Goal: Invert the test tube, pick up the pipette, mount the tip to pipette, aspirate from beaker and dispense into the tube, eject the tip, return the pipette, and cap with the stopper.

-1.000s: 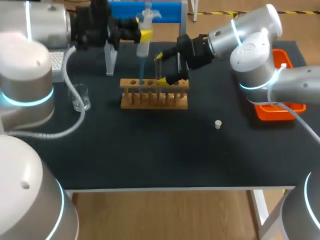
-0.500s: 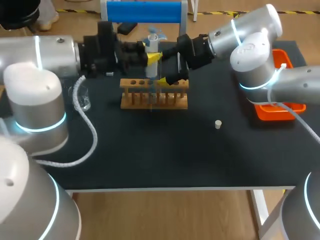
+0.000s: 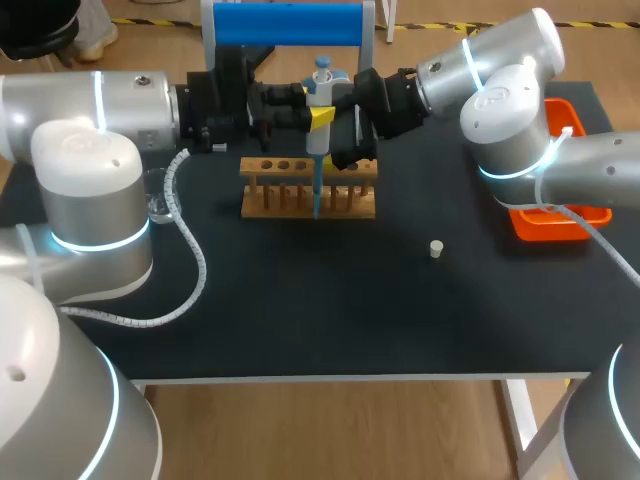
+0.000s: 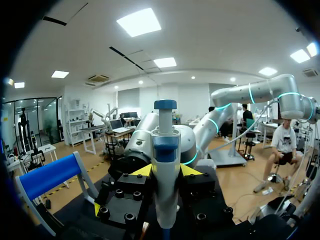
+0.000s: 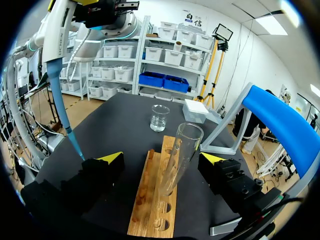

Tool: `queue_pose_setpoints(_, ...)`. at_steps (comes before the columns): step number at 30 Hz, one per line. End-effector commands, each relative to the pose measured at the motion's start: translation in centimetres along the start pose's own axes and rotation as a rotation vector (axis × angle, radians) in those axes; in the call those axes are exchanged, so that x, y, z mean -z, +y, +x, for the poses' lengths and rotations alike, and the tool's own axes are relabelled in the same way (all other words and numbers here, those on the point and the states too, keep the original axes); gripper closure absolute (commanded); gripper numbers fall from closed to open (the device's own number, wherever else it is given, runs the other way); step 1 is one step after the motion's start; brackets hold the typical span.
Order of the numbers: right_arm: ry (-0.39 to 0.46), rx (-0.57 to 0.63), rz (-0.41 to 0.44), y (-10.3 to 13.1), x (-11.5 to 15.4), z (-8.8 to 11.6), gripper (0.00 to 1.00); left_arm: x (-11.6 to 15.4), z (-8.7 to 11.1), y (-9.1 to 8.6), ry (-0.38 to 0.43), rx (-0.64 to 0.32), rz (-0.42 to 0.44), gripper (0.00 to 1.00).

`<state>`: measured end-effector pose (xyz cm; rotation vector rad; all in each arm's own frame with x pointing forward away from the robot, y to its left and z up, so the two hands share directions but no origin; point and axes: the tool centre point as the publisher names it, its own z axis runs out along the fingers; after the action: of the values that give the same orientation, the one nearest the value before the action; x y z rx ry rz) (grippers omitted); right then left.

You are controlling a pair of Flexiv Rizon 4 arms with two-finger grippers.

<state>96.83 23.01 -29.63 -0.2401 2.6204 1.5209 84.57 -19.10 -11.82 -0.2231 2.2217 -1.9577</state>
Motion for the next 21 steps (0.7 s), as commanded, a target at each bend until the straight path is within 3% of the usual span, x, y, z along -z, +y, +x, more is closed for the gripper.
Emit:
queue_pose_setpoints(1, 0.003, 0.0, 0.001, -0.02, 0.02, -0.09, 0.0, 0.52, 0.49, -0.22, -0.017, -0.004, 0.002, 1.0)
queue_pose_setpoints(21, -0.001, -0.003, -0.001, -0.12, 0.18, 0.01, 0.0, 0.64, 0.58, -0.35, -0.024, -0.008, -0.001, 1.0)
